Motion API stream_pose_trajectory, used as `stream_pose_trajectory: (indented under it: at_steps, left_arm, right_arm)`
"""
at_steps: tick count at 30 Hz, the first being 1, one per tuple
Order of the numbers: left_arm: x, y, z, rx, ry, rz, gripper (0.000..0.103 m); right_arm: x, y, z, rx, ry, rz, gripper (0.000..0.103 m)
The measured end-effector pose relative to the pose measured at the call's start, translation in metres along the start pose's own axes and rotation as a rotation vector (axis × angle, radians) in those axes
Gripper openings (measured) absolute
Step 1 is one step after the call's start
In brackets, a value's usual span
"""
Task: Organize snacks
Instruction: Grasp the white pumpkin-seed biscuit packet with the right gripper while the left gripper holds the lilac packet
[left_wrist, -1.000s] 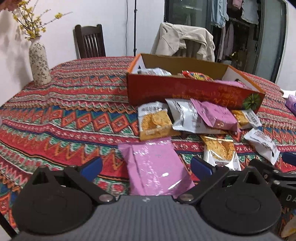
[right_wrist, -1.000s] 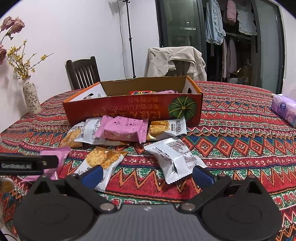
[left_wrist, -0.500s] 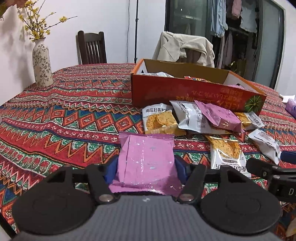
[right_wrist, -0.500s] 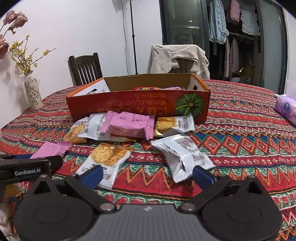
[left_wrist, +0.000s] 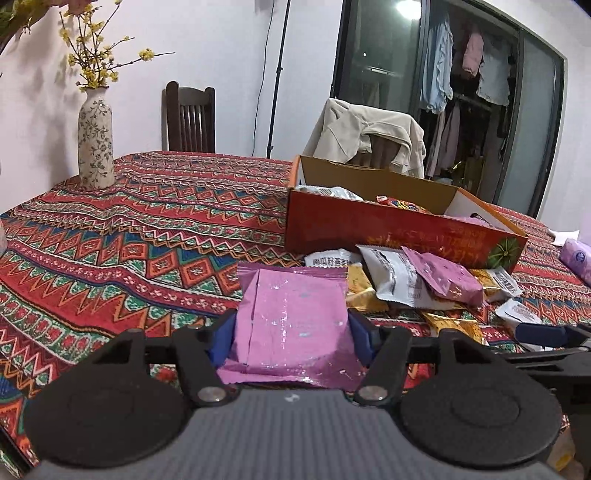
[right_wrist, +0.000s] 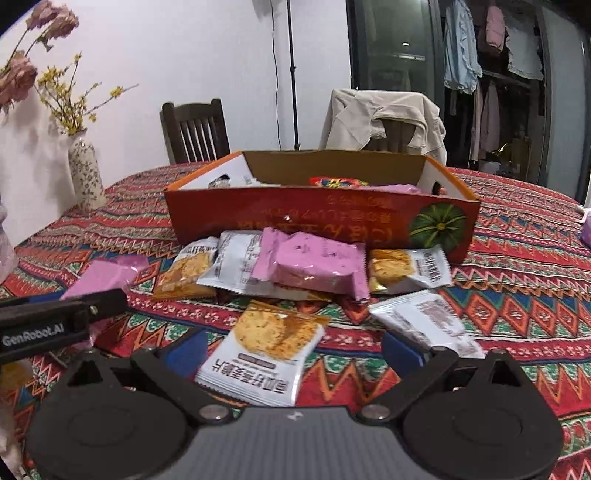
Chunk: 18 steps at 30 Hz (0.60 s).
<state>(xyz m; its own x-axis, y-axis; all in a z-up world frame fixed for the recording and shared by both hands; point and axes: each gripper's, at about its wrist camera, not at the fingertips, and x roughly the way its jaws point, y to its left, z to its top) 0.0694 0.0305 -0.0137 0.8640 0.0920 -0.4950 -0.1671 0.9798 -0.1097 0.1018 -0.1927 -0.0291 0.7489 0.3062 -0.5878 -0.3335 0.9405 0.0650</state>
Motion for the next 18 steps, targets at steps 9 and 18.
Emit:
stream_pose_trajectory:
  at_steps: [9, 18]
  left_arm:
    - [0.001, 0.008, 0.002, -0.006, -0.010, -0.020, 0.064]
    - [-0.001, 0.013, 0.003, -0.015, -0.017, -0.024, 0.064]
  right_arm:
    - [0.016, 0.009, 0.013, 0.008, 0.046, -0.022, 0.092]
    - [0.022, 0.015, 0.008, -0.039, 0.067, -0.038, 0.084]
